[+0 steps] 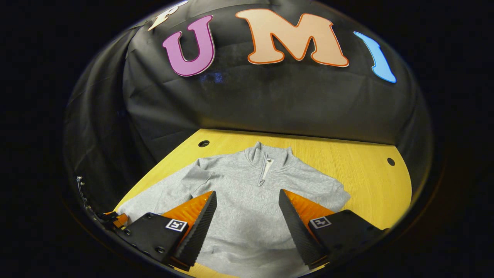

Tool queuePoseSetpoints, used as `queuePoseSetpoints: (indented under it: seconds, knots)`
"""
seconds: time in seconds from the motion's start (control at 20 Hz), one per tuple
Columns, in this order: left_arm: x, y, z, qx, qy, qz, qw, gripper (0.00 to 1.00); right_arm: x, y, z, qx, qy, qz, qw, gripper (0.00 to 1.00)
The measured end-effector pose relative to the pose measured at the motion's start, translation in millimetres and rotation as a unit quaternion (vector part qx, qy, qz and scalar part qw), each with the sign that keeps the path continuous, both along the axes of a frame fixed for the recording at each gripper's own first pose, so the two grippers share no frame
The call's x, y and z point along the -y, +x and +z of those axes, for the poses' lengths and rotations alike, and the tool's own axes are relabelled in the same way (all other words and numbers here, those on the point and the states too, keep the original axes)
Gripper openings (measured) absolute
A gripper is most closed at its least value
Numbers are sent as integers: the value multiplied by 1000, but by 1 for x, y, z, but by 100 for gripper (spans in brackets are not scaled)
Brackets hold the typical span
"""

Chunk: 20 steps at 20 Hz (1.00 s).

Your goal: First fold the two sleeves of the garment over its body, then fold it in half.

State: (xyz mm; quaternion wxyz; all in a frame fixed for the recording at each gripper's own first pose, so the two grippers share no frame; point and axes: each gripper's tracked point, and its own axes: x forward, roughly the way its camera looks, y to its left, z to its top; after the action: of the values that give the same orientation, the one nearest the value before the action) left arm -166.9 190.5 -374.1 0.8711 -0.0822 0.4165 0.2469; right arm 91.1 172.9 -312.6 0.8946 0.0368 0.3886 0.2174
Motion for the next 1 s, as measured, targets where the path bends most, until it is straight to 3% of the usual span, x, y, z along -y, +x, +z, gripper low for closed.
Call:
queuePoseSetpoints:
  seconds: [0.1, 0.2, 0.3, 0.45, 0.55, 0.7, 1.0]
  knots:
    - [3, 3, 2, 2, 0, -7, 1000, 95, 2, -1, 0, -1, 1, -2, 1000, 99]
    - [6, 5, 4, 2, -4, -5, 1000, 83, 2, -1, 0, 0, 1, -2, 1000, 99]
    - [8, 10, 1, 3, -11, -5, 1000, 60, 3, -1, 1, 2, 2, -3, 1000, 99]
    - [11, 16, 1, 8, -26, -1, 1000, 9, 11, 0, 5, 7, 2, -8, 1000, 99]
    - [11, 20, 0, -2, -39, 5, 999, 1, 17, 1, 7, 10, 1, -14, 1000, 99]
    - [13, 32, 10, -2, -69, 16, 997, 0, 31, -1, 10, 15, -2, -22, 1000, 99]
    - [10, 82, 44, 41, -68, 8, 997, 0, 64, -8, 11, 18, -13, -43, 999, 99]
